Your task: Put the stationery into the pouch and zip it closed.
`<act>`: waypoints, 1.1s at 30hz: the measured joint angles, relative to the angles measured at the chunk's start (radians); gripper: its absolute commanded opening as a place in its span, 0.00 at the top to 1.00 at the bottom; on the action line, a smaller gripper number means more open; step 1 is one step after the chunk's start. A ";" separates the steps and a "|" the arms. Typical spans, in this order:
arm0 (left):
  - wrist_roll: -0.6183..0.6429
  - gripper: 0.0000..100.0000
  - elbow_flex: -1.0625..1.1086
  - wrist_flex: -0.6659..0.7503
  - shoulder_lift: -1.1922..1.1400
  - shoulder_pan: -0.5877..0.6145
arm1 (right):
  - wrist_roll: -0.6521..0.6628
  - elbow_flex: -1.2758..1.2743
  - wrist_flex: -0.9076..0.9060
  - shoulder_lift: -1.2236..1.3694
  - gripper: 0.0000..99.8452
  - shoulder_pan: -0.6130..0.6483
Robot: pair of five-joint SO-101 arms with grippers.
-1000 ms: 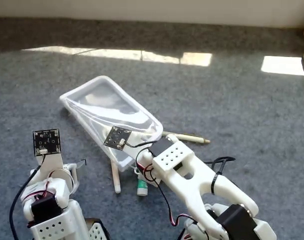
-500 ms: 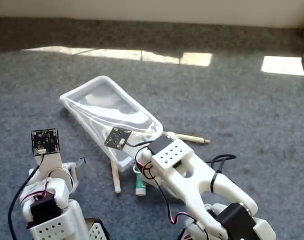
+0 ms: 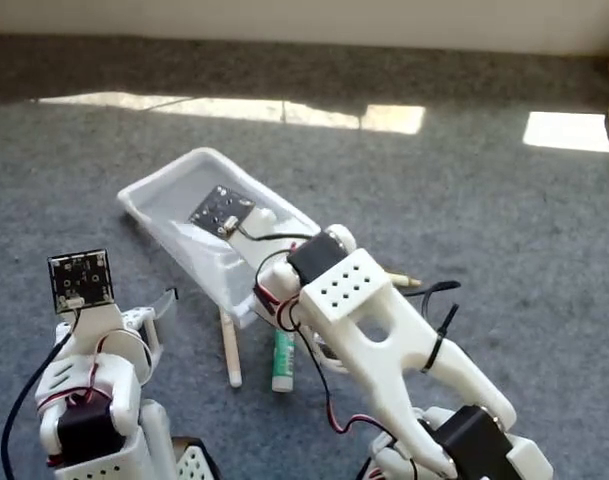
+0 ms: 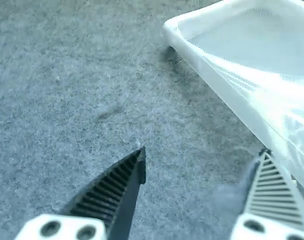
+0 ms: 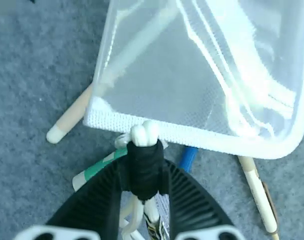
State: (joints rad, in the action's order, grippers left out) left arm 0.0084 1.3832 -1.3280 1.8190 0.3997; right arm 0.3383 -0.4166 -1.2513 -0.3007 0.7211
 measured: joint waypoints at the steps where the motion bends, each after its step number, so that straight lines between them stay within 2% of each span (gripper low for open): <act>1: 0.000 0.68 -0.014 0.000 0.000 -0.006 | -0.014 0.017 0.000 0.000 1.00 0.000; 8: 0.011 0.65 -0.098 0.000 0.002 -0.023 | -0.098 0.146 0.000 0.000 1.00 0.000; 15: 0.104 0.64 -0.195 -0.002 0.002 -0.032 | -0.150 0.164 0.000 -0.097 1.00 0.000; 26: 0.183 0.64 -0.204 -0.002 0.002 -0.253 | -0.180 0.164 0.000 -0.167 0.99 0.040; 33: 0.189 0.64 -0.204 -0.002 0.002 -0.273 | -0.180 0.164 0.000 -0.167 0.99 0.044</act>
State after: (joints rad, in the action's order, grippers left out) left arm 0.1972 1.1792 -1.3295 1.8205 0.1266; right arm 0.1588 -0.2524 -1.2513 -0.4680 0.7656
